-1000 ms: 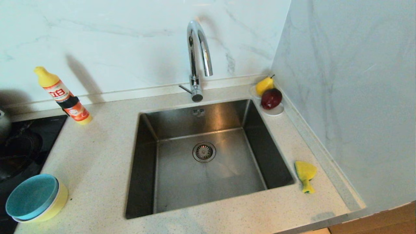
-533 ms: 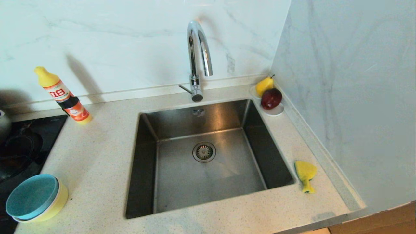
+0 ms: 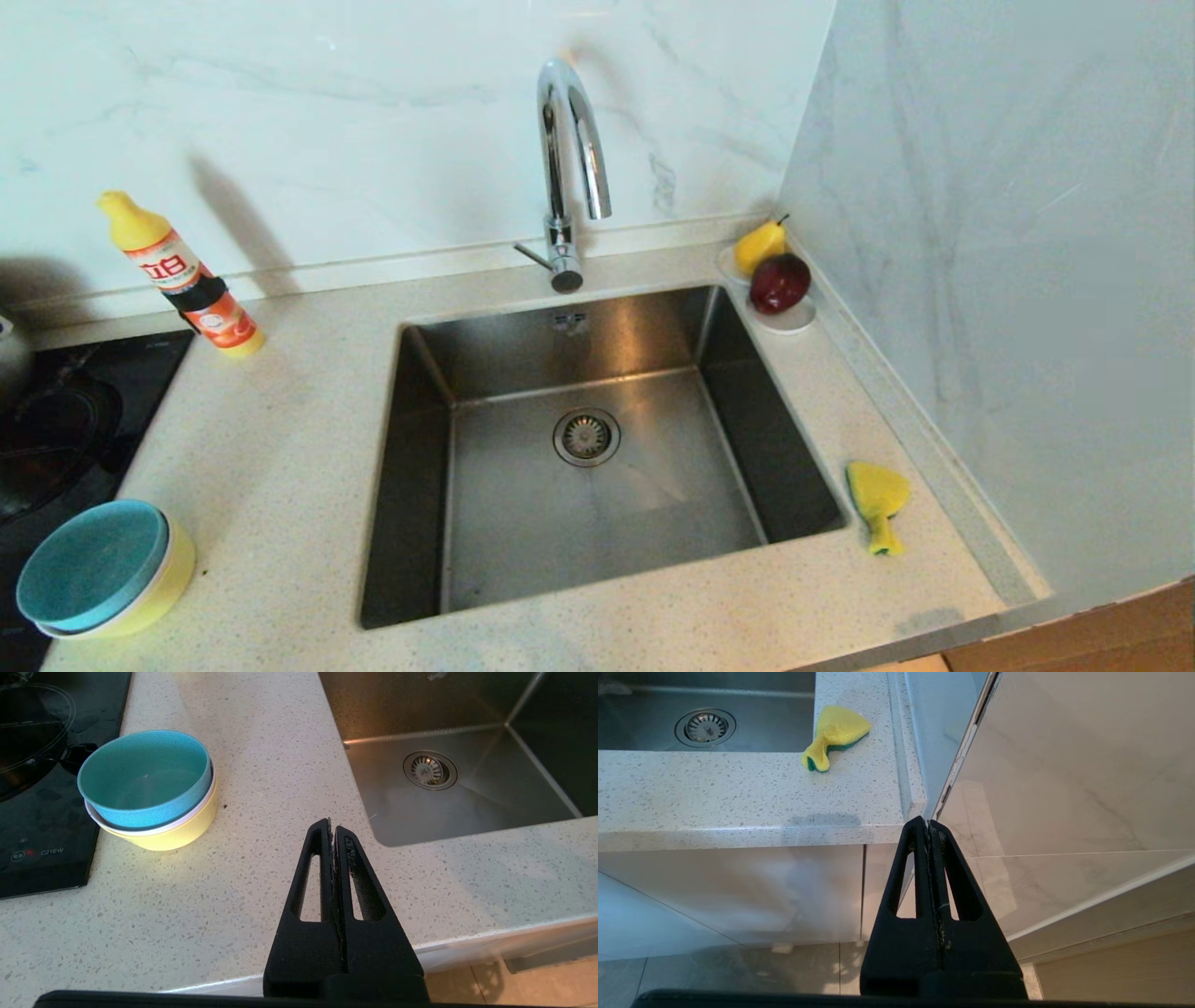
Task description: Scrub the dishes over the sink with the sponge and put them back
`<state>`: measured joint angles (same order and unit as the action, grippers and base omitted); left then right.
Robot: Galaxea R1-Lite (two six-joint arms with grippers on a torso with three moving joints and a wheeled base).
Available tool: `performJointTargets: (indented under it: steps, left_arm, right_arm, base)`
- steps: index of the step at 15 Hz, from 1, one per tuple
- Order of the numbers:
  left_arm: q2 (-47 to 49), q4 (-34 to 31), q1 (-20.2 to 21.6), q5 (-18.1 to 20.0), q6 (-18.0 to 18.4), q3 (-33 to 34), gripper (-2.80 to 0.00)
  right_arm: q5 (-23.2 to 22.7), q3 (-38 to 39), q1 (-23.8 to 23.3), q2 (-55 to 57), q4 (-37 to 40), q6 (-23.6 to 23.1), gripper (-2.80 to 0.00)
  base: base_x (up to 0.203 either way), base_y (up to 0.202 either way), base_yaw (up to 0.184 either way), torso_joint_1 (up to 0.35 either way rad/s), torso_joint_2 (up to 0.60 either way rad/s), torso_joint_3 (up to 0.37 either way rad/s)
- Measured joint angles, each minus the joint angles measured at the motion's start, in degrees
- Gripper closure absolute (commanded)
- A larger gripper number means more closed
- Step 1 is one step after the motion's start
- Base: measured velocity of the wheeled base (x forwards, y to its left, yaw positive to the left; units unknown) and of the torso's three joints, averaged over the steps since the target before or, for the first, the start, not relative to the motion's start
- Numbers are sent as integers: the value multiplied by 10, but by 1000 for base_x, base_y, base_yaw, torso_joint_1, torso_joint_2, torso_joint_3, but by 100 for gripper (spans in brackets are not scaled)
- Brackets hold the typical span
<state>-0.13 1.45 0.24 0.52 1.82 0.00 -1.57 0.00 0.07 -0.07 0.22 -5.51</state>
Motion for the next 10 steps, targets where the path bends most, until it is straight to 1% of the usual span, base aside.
performJointTargets:
  steps: [3, 7, 10]
  left_arm:
    - [0, 0, 0, 0, 0, 0, 0]
    - [0, 0, 0, 0, 0, 0, 0]
    - [0, 0, 0, 0, 0, 0, 0]
  right_arm:
    - [0, 0, 0, 0, 0, 5, 0]
    - [5, -1, 0, 0, 1, 35, 0]
    - [6, 0, 0, 0, 0, 36, 0]
  base:
    - [0, 0, 0, 0, 0, 0]
    - [0, 0, 0, 0, 0, 0]
    - [0, 0, 0, 0, 0, 0]
